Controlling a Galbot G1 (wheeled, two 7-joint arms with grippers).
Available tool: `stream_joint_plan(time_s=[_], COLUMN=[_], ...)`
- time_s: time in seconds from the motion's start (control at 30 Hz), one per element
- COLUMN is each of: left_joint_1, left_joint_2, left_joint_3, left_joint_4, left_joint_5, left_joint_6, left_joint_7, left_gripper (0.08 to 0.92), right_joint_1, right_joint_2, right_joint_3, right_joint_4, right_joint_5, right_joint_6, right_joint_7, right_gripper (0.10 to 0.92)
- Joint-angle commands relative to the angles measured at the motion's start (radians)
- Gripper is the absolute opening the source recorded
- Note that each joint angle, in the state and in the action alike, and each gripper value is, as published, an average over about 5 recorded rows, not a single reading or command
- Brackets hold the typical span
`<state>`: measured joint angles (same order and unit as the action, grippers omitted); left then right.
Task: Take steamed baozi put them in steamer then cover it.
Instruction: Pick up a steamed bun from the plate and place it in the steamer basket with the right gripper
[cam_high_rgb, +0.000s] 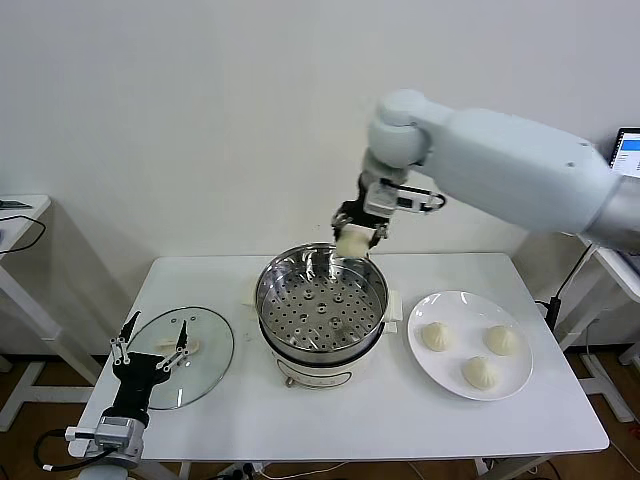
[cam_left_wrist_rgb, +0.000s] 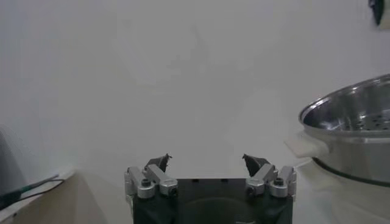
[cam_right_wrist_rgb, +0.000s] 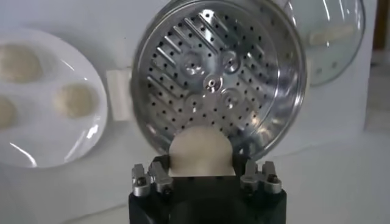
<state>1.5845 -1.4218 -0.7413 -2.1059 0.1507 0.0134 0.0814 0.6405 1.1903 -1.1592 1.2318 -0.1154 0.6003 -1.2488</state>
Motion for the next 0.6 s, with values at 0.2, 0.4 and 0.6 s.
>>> stream_joint_plan(time_s=[0.2,0.4,0.6], left_joint_1=[0.0,0.001,0.003], left_joint_2=[0.004,0.003,0.002], left_joint_3=[-0.011,-0.018,-0.022], left_joint_4=[0.006,0.007,0.004], left_joint_5=[-0.002,-0.004,-0.006], left_joint_6=[0.0,-0.001,-0.003], left_joint_7=[0.002,0.002,0.004], left_gripper=[0.823,0.823,0.823], right_joint_1=[-0.16,-0.2,-0.235], right_joint_2=[0.173,0.198,0.216], right_joint_3=[0.02,0.059,0.104], right_joint_4=[-0.241,-0.339,-0.41], right_joint_5=[-0.088,-0.129,-0.177], right_joint_6=[0.103,0.128,0.154], right_joint_7=[0.014,0.014,0.015], right_gripper=[0.67,0.67,0.67])
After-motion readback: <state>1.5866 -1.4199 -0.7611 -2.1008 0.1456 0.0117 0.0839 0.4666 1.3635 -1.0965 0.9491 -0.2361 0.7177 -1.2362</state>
